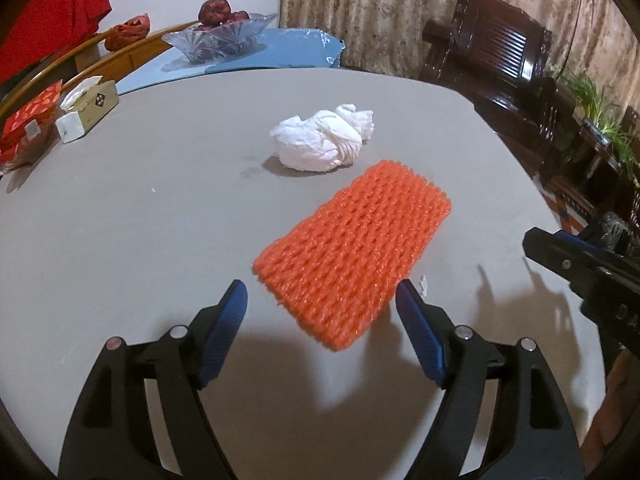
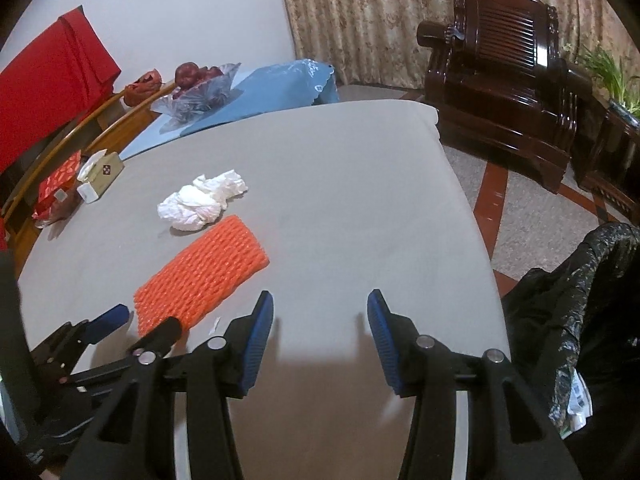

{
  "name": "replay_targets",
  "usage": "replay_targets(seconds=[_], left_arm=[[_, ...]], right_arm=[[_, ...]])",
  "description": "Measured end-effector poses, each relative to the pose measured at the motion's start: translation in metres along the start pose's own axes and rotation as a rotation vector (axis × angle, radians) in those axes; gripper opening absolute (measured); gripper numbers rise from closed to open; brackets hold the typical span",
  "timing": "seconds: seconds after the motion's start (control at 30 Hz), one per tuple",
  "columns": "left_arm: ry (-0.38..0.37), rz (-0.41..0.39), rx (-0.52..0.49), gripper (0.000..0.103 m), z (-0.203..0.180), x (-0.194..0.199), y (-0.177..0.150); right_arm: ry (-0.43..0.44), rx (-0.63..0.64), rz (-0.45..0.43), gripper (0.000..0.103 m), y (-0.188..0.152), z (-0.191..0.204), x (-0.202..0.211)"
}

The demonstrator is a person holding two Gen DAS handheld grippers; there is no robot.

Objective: Collect trash
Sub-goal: 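Grasp the second orange foam net with the left tool while the right tool grasps the white tissue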

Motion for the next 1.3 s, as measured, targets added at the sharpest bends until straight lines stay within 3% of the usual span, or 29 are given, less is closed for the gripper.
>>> replay_targets(seconds=[0.13, 0.2, 0.27, 0.33, 0.37, 0.6, 0.93, 1.3], left_arm=[[0.032, 0.013, -0.026, 0.080, 0.000, -0.010, 0.000], [0.026, 0.006, -0.025, 0.074, 0.000, -0.009, 0.001], [0.014, -0.011, -0.015, 0.052, 0.003, -0.006, 0.003], [-0.007, -0.016, -0.015, 0.017, 0.007, -0.005, 0.007], [-0.026, -0.016, -0.005, 0.011, 0.010, -0.005, 0.008], [-0.020, -0.066, 0.085, 0.009, 0.048, 0.011, 0.016], [0.007, -0.090, 0.173, 0.009, 0.112, 0.035, 0.017], [0.057, -0.057, 0.164, 0.009, 0.153, -0.003, 0.046]], right_arm=[[0.004, 0.003, 0.006, 0.049, 0.001, 0.000, -0.003], [0.005, 0.009, 0.007, 0.049, 0.002, 0.002, -0.004], [0.005, 0.014, 0.006, 0.049, 0.005, 0.004, -0.006], [0.006, 0.020, 0.003, 0.049, 0.008, 0.007, -0.006], [0.006, 0.024, 0.002, 0.049, 0.009, 0.009, -0.007], [0.022, 0.059, -0.005, 0.049, 0.019, 0.033, -0.011], [0.072, 0.132, -0.014, 0.049, 0.038, 0.097, -0.033], [0.074, 0.147, -0.004, 0.049, 0.055, 0.133, -0.068]])
Point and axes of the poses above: each gripper's, at about its wrist camera, not at the fingertips, and x roughly against the way its jaws point, z to its left, y to its top, the point moved 7 cm from there along -x, roughly the way its jaws point, and after that the axes turned 2 degrees about -y, right-handed, at the moved point
